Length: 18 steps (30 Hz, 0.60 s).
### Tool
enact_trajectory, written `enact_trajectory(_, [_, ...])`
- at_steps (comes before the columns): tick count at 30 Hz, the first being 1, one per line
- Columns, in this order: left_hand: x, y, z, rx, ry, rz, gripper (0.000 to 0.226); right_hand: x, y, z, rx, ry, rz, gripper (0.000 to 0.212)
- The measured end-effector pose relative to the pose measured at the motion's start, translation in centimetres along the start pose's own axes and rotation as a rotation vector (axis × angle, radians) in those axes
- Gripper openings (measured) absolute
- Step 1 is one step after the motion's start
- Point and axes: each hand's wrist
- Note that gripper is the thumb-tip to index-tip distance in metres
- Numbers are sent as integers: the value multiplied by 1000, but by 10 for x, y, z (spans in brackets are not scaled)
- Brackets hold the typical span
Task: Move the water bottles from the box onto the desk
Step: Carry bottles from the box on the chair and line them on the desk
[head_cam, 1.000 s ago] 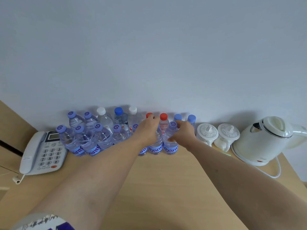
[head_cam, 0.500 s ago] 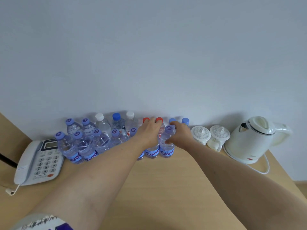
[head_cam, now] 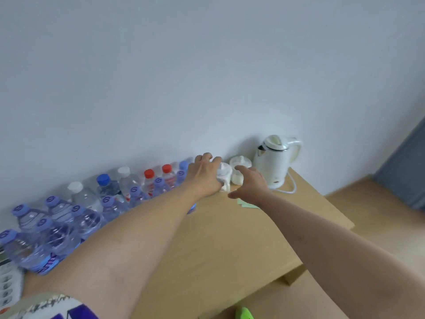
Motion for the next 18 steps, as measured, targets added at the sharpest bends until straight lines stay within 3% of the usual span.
enact_trajectory(9, [173,9,-9,-32,-292,-31,69,114,102,76,224,-197,12,99])
enact_trajectory(18, [418,3,23,-111,-520,11,67,271,220,195,324,-408,61,96])
Point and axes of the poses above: each hand's wrist, its own z-axis away from the middle knuckle, its own y-axis out of the back of the hand, x = y × z, and after that the axes turned 12 degrees about -z, right-handed
